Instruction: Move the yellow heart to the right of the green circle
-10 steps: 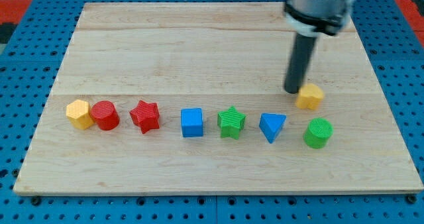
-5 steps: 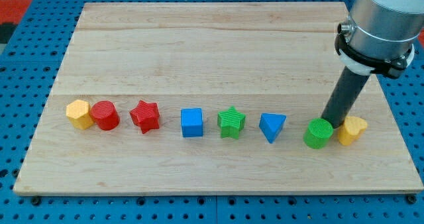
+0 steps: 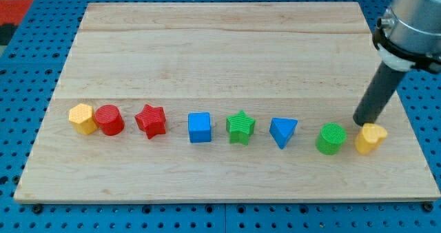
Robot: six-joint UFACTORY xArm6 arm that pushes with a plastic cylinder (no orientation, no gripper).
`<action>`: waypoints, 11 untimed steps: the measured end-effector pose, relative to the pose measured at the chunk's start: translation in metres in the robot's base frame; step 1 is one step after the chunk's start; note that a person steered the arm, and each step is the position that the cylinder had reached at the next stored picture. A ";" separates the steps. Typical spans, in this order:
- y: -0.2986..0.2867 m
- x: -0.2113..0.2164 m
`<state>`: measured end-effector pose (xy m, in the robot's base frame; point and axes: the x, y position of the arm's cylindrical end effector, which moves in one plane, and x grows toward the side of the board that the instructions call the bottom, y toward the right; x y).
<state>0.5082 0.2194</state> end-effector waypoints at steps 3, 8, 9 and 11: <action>0.089 0.018; 0.003 0.074; 0.003 0.067; 0.033 0.110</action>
